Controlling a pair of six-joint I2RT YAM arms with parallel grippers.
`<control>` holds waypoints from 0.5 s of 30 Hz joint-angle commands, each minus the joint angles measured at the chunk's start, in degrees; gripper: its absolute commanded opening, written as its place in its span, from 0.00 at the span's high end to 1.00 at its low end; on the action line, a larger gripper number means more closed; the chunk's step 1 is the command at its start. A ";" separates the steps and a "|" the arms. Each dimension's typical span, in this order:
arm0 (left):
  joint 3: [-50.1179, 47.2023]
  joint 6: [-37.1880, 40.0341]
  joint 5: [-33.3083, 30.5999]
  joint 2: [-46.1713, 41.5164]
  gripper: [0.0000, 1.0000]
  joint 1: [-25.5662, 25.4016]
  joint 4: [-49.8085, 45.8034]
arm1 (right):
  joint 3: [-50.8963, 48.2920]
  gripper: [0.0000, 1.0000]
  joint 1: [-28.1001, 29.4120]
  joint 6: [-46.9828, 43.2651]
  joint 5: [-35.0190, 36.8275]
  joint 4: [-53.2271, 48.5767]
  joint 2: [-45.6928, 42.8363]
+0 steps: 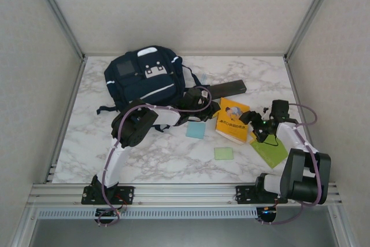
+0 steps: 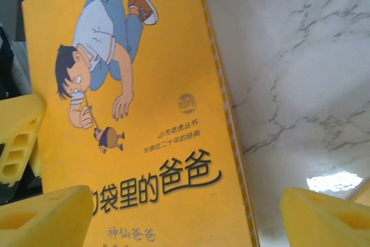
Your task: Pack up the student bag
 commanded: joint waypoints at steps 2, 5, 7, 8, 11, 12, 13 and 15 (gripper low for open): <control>2.27 0.10 1.84 -1.51 0.93 -0.48 1.69 | -1.23 0.12 0.16 0.12 -3.86 3.83 1.96; 2.90 0.34 1.84 -2.38 0.97 -0.52 2.16 | -3.35 0.04 0.12 1.31 -9.48 8.84 3.22; 3.00 -0.52 2.12 -2.49 0.98 -0.43 3.90 | -5.04 0.03 0.18 2.86 -12.83 12.96 4.78; 2.97 -1.41 2.19 -2.45 0.98 -0.42 5.18 | -5.74 0.03 0.17 3.53 -14.09 14.97 5.50; 2.92 -5.09 2.06 -2.13 1.00 -0.18 9.89 | -7.91 0.03 0.13 5.67 -16.82 20.23 7.07; 3.09 -6.01 1.78 -2.27 1.00 -0.01 11.03 | -8.39 0.03 0.20 6.09 -17.55 21.62 7.34; 3.27 -6.70 1.64 -2.44 1.00 0.09 11.82 | -8.74 0.02 0.12 6.34 -18.07 22.52 7.37; 4.19 -6.96 1.49 -3.29 1.00 0.53 11.92 | -9.29 0.02 0.13 6.84 -19.53 24.60 7.24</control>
